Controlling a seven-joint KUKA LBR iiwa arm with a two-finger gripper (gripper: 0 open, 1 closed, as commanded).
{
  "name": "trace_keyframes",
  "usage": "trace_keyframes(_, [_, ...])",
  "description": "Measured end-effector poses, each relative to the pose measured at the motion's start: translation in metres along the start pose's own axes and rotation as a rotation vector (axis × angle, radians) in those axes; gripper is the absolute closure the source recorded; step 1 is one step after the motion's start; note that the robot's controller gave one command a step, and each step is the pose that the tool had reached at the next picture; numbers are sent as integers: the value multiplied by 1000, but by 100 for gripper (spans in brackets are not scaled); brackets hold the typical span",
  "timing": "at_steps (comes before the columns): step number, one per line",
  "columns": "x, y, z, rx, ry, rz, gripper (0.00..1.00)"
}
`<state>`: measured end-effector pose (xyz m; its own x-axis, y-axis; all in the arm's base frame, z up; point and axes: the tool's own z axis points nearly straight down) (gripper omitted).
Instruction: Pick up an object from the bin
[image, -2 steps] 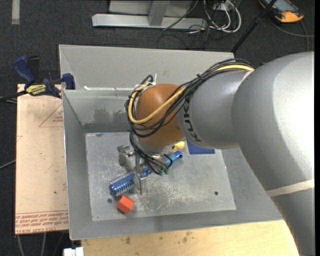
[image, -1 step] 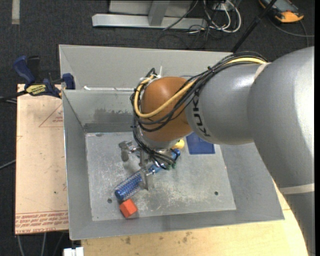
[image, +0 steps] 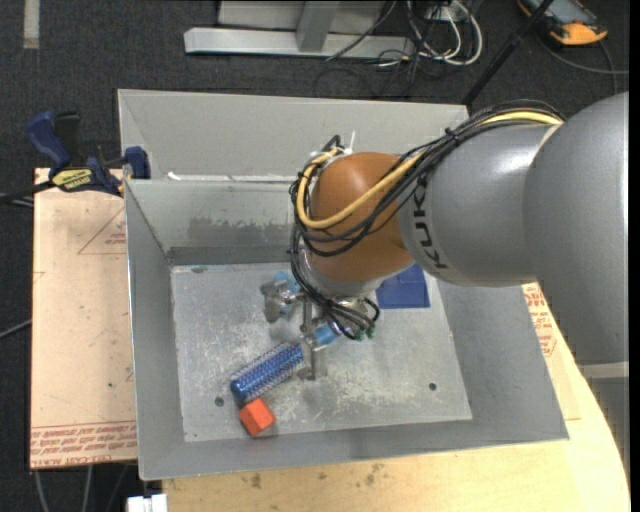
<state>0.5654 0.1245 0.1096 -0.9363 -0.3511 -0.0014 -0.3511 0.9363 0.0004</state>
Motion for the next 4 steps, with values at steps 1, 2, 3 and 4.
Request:
trace_keyframes(1, [16,-8,42,-1,4,-54,0])
trace_keyframes(2, [15,-7,42,-3,2,-51,0])
trace_keyframes(3, [15,-7,42,-3,2,-52,100])
trace_keyframes(4, [14,-7,29,-1,-1,-50,100])
